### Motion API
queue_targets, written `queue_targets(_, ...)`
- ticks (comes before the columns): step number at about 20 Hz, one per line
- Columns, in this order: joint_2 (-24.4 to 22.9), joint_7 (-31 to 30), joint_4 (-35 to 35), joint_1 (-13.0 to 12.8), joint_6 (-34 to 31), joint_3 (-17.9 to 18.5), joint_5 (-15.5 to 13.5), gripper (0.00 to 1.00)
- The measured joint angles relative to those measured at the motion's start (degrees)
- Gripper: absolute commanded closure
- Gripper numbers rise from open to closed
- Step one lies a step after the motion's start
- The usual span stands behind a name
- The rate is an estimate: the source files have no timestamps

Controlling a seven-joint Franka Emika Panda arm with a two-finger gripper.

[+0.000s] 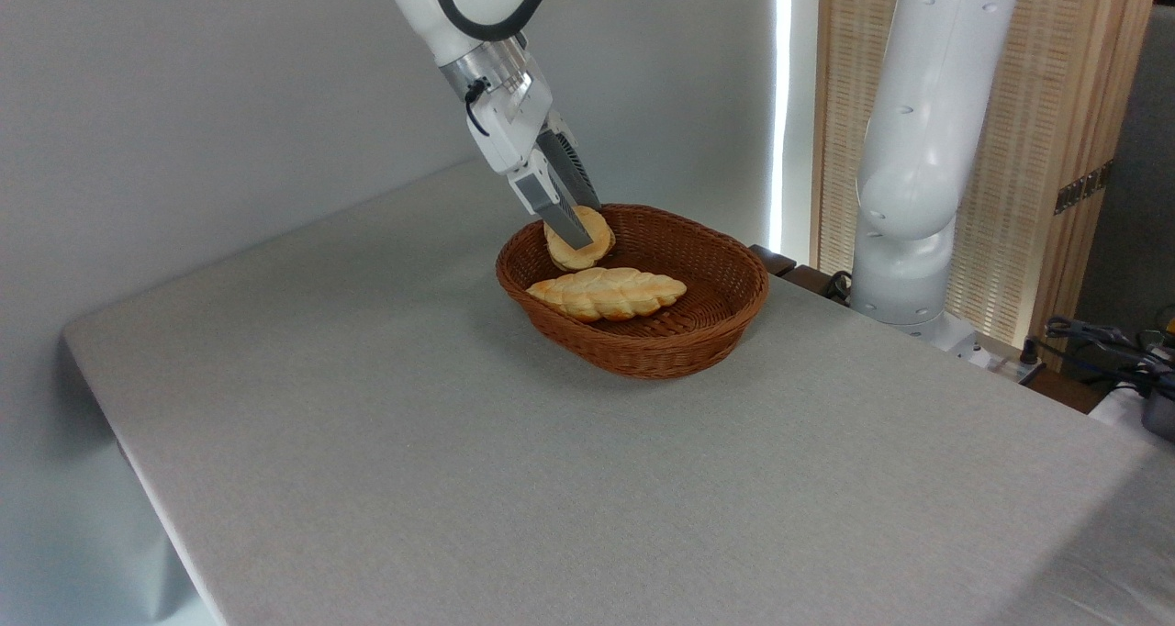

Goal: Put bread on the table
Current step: 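Close the gripper fingers around the round bread roll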

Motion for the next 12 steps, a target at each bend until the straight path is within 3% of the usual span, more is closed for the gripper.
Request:
queue_targets(3,0.15,0.0,0.17,0.34,0.27,0.19,0.39,0.0)
queue_targets(7,0.14,0.01,0.42,2.64,2.09,0.65,1.58,0.0)
queue_targets(9,0.21,0.02,0.42,2.73,2.21,0.52,1.58,0.2)
queue_targets(12,0.61,0.01,0.41,2.58,2.26,-1.05,1.58,0.69)
